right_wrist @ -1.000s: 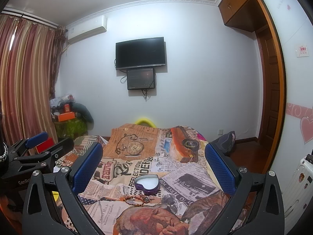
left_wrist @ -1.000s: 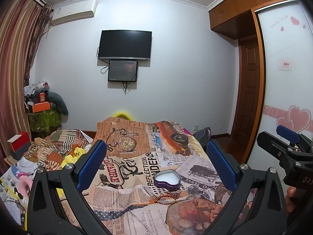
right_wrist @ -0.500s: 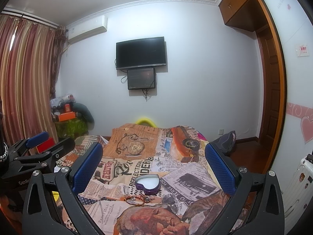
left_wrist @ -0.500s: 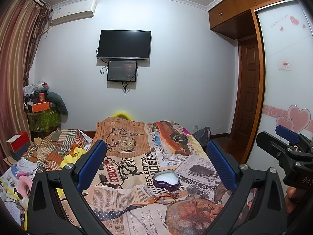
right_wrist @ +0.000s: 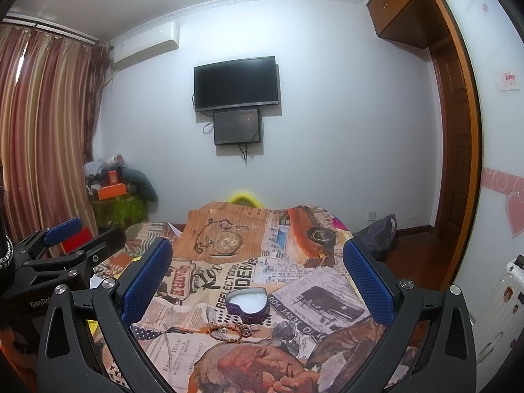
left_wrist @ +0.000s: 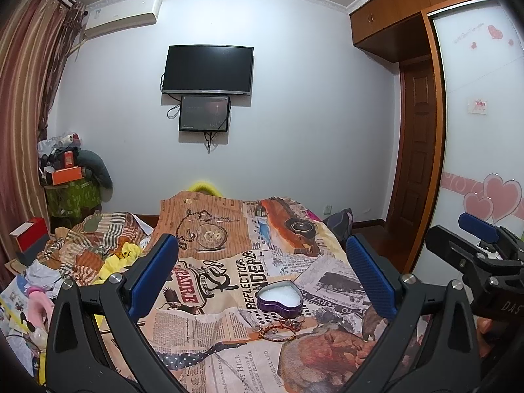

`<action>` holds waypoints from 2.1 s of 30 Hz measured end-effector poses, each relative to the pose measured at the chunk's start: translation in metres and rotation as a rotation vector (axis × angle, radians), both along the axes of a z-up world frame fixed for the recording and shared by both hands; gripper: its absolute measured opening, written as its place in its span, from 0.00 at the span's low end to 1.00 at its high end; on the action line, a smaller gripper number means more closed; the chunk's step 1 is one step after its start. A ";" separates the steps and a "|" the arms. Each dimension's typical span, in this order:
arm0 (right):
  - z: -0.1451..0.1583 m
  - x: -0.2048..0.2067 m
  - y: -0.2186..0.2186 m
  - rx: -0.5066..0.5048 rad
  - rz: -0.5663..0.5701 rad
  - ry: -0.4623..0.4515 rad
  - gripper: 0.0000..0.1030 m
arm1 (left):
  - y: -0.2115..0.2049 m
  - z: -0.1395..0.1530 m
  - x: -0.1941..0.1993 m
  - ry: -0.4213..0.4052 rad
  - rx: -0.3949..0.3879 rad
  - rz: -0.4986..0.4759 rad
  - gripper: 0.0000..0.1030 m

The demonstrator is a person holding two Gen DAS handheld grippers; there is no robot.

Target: Organize jewelry

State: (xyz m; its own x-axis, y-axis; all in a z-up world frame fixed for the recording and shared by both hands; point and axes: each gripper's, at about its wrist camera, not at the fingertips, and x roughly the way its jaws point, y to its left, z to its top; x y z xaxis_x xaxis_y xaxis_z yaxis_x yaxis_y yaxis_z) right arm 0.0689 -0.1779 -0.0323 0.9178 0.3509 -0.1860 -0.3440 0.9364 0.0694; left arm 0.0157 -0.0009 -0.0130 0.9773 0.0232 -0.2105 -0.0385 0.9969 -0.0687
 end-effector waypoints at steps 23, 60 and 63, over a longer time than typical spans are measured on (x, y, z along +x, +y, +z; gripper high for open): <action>-0.096 0.096 0.013 -0.083 0.004 0.344 1.00 | 0.035 -0.123 0.114 0.365 -0.013 0.110 0.86; -0.192 0.173 0.101 -0.290 0.470 0.720 0.09 | 0.042 -0.210 0.164 0.735 -0.196 -0.157 0.37; -0.186 0.171 0.099 -0.280 0.454 0.694 0.09 | 0.037 -0.208 0.164 0.740 -0.186 -0.168 0.37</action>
State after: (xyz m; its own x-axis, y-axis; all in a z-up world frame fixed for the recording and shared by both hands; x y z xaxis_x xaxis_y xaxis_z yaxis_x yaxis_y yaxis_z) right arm 0.2396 -0.0792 -0.2187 0.3480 0.5132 -0.7845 -0.6532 0.7330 0.1897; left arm 0.1799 0.0357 -0.2213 0.5684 -0.2124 -0.7949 0.0112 0.9680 -0.2506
